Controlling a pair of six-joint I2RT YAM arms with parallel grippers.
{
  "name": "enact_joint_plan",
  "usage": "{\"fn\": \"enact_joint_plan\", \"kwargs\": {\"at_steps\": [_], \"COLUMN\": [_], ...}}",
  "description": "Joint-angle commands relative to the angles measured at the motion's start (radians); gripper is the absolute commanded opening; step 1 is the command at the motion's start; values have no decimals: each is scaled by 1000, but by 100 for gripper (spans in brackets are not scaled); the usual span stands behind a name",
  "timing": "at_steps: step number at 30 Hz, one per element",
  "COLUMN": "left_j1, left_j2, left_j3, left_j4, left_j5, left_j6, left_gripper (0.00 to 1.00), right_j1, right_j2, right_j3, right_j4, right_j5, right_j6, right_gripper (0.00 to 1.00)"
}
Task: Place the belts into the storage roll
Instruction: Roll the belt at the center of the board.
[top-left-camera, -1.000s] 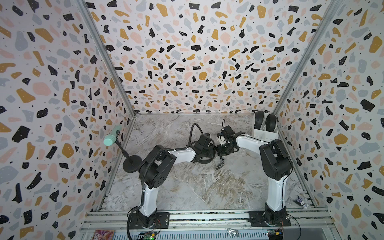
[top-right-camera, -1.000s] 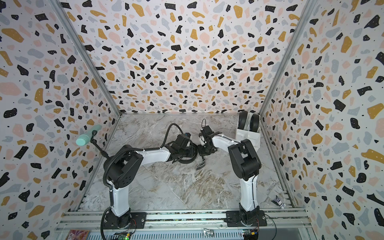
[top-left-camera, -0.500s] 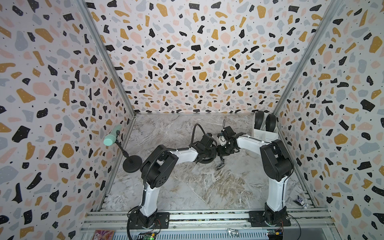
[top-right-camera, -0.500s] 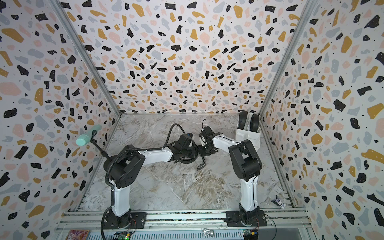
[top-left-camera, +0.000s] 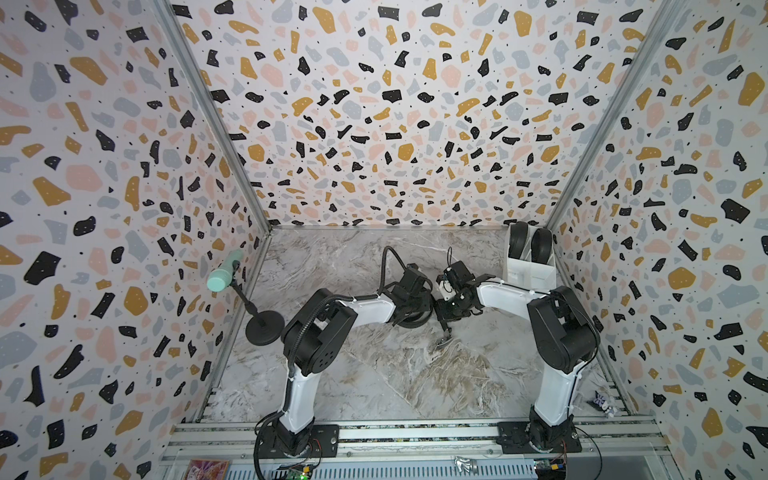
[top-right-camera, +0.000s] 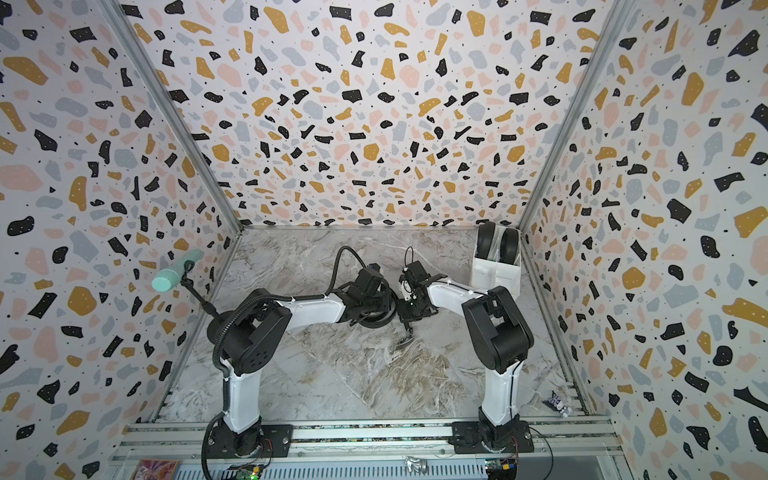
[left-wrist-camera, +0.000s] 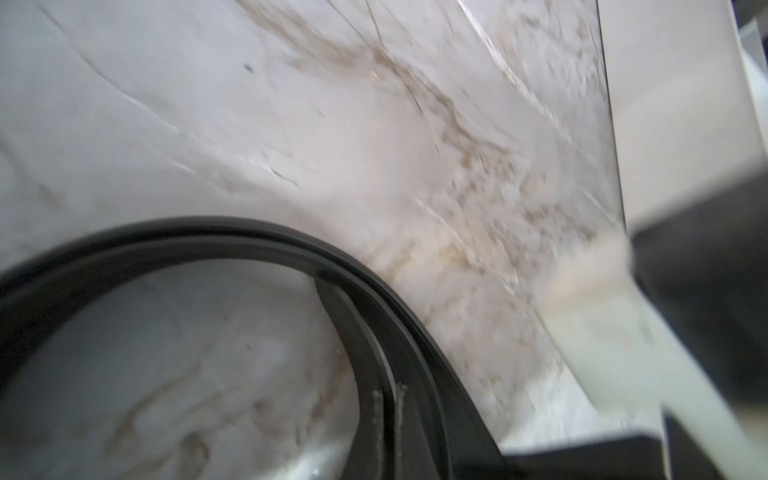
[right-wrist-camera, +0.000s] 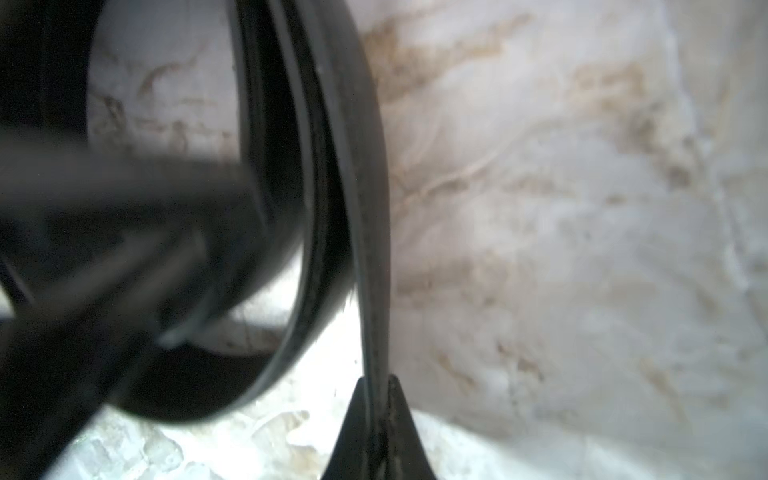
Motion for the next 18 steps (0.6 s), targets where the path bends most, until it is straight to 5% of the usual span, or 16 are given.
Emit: {"fn": "enact_joint_plan", "kwargs": {"at_steps": [1, 18], "left_j1": [36, 69], "left_j2": [65, 233], "left_j3": [-8, 97], "left_j4": [42, 169], "left_j5": [-87, -61], "left_j6": [-51, -142], "left_gripper": [0, 0], "right_j1": [23, 320], "right_j2": [-78, -129], "right_j3": [-59, -206], "right_j4": [1, 260], "right_j5": [-51, -206], "right_j6": [40, 213], "right_gripper": [7, 6]}}
